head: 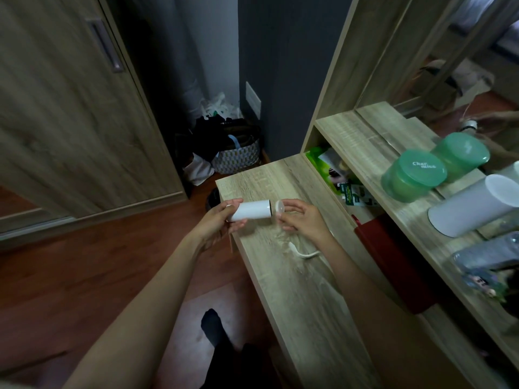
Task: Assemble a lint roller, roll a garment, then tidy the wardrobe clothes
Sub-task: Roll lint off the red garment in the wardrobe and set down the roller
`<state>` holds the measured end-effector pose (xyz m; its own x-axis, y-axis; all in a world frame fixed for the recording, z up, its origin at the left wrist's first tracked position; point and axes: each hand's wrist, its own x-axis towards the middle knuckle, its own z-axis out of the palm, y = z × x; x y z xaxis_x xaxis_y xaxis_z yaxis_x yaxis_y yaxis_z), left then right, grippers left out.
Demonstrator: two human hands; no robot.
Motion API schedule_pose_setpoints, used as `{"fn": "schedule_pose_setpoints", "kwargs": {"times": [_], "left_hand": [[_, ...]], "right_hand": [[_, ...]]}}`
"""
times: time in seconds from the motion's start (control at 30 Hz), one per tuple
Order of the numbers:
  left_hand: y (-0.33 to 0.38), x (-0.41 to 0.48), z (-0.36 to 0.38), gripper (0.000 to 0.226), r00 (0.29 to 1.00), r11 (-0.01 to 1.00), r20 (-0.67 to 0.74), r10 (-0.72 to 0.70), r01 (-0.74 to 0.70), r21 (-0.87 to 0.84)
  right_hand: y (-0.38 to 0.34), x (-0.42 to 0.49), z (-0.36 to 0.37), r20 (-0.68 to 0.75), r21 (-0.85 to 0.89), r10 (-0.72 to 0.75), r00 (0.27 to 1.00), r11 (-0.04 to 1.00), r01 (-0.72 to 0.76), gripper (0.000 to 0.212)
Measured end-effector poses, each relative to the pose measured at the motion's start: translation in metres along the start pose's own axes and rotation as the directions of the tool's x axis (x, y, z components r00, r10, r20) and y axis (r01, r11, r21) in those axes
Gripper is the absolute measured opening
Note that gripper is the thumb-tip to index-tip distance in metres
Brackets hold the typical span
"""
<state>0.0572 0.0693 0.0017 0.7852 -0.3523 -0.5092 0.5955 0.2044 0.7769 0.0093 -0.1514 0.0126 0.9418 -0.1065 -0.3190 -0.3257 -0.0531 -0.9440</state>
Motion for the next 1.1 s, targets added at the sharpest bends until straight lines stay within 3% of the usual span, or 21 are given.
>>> {"fn": "schedule_pose_setpoints", "kwargs": {"times": [0.1, 0.27, 0.5, 0.73, 0.87, 1.0, 1.1], "left_hand": [[0.001, -0.001, 0.001, 0.023, 1.0, 1.0, 0.008, -0.001, 0.001, -0.004], [0.002, -0.001, 0.005, 0.024, 1.0, 1.0, 0.022, -0.001, 0.001, 0.0], [0.0, 0.001, 0.002, 0.025, 1.0, 0.999, 0.028, -0.004, 0.003, 0.038], [-0.005, 0.006, 0.009, 0.026, 0.998, 0.999, 0.053, -0.025, 0.023, 0.048], [-0.006, 0.002, 0.015, 0.04, 0.99, 0.95, 0.131, -0.05, 0.007, 0.312], [0.0, 0.001, 0.023, 0.053, 0.976, 0.754, 0.215, -0.031, -0.118, 0.646], [0.003, 0.0, 0.03, 0.082, 0.963, 0.643, 0.269, -0.028, -0.189, 0.742]], "right_hand": [[0.0, -0.002, 0.004, 0.003, 0.14, 0.047, 0.999, 0.989, -0.047, 0.03], [0.0, -0.002, 0.008, 0.043, 0.196, 0.075, 0.996, 0.977, -0.082, 0.031], [0.0, -0.001, 0.005, 0.127, 0.139, 0.098, 0.987, 0.984, -0.115, 0.041], [-0.002, -0.006, 0.01, 0.029, 0.161, -0.025, 0.999, 0.987, 0.02, 0.039], [-0.004, -0.004, 0.004, -0.049, 0.115, -0.074, 0.996, 0.99, 0.079, 0.032], [-0.007, -0.003, -0.002, -0.033, 0.058, -0.095, 0.995, 0.994, 0.097, 0.027], [-0.009, -0.004, -0.005, -0.034, 0.049, -0.096, 0.995, 0.994, 0.098, 0.024]]}}
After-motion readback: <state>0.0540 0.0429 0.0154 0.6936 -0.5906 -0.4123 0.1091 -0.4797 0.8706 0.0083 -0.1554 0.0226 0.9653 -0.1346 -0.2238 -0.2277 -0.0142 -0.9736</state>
